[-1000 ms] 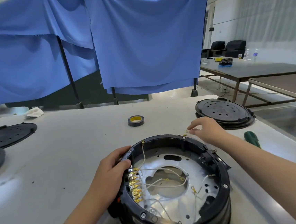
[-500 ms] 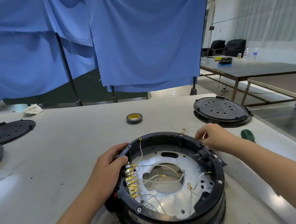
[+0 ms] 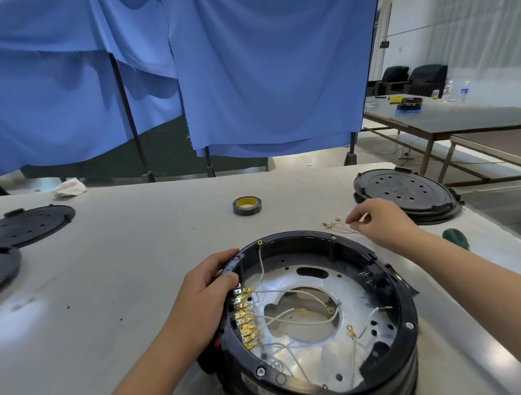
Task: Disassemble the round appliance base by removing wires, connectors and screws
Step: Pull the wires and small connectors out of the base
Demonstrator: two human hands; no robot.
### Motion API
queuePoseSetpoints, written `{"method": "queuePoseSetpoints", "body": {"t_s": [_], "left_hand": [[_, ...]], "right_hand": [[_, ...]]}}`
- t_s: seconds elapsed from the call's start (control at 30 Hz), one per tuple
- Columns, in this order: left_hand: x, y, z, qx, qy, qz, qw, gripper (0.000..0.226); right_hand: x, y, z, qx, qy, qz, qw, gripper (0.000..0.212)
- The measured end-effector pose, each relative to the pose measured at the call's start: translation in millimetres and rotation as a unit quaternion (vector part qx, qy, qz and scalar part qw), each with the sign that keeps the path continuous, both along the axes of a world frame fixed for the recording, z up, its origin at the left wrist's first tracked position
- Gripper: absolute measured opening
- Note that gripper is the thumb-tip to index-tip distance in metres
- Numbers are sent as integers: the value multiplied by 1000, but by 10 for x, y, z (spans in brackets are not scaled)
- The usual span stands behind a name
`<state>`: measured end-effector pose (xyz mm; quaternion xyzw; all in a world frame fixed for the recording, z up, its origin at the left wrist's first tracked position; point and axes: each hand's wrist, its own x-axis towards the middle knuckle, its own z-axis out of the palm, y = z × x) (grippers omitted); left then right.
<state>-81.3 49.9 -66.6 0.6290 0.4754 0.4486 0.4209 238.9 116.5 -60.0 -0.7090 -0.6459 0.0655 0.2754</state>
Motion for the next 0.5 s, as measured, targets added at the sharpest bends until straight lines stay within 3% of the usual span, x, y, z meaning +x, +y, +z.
{"method": "queuePoseSetpoints", "body": {"t_s": [0.23, 0.37, 0.43, 0.5], "left_hand": [[11, -25, 16, -7, 4, 2, 1000, 38], [25, -34, 45, -6, -8, -1, 1000, 33], [31, -34, 46, -4, -4, 0, 1000, 35], [31, -34, 44, -3, -2, 1, 1000, 37]], "right_hand": [[-708, -611, 649, 44, 86, 149, 984, 9], [-1329, -989, 640, -57, 14, 302, 952, 8], [-1519, -1063, 558, -76, -36, 338, 937, 11], [-1605, -1069, 499, -80, -29, 343, 936, 8]]}}
